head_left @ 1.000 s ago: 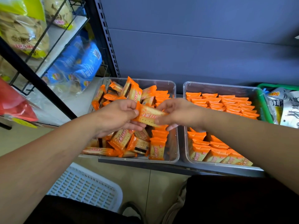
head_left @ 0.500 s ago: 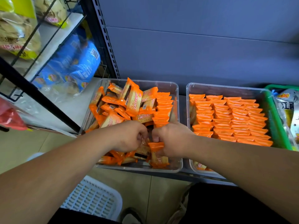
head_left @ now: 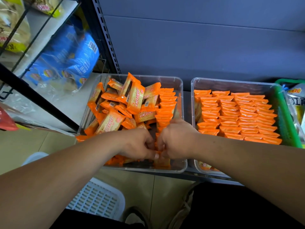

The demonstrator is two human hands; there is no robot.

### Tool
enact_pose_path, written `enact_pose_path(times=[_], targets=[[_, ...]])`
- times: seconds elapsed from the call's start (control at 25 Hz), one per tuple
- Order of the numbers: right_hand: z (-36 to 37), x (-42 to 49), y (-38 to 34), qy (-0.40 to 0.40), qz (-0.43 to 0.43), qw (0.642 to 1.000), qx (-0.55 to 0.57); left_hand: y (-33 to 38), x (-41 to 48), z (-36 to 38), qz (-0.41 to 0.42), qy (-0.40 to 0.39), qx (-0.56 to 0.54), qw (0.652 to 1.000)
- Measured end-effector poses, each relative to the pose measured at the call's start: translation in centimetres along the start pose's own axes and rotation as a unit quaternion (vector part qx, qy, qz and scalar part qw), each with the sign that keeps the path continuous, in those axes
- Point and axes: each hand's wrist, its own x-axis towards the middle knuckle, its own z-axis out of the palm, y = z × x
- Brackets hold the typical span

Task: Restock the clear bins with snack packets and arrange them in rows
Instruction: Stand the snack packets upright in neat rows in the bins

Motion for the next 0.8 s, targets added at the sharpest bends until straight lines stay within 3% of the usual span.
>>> enact_pose_path(times=[0.12, 0.24, 0.36, 0.44, 0.56, 0.8], targets=[[0.4, -0.1, -0.2, -0.004, 0.006, 0.997, -0.076, -0.1, 0.1, 1.0, -0.019, -0.010, -0.029, 0.999], [0.3, -0.2, 0.6, 0.056, 0.051, 0.991, -0.107, 0.0, 0.8, 1.5, -0.034, 0.055, -0.039, 0.997], [-0.8, -0.5, 1.2, 0.046, 0.057, 0.990, -0.125, 0.3, 1.5, 2.5, -0.027, 0.078, -0.142, 0.986], [-1.6, -0.6, 2.4, 0.073, 0.058, 0.994, -0.053, 0.1, 1.9, 3.1, -0.022, 0.088, -0.178, 0.980], [-1.5, -1.0, 4.9, 0.176, 0.054, 0.977, 0.108, -0.3, 2.4, 4.0, -0.047, 0.098, -0.223, 0.969], [0.5, -1.5, 6.2, 0.189, 0.065, 0.974, 0.106, 0.9, 2.8, 4.8, -0.089, 0.075, -0.310, 0.943]])
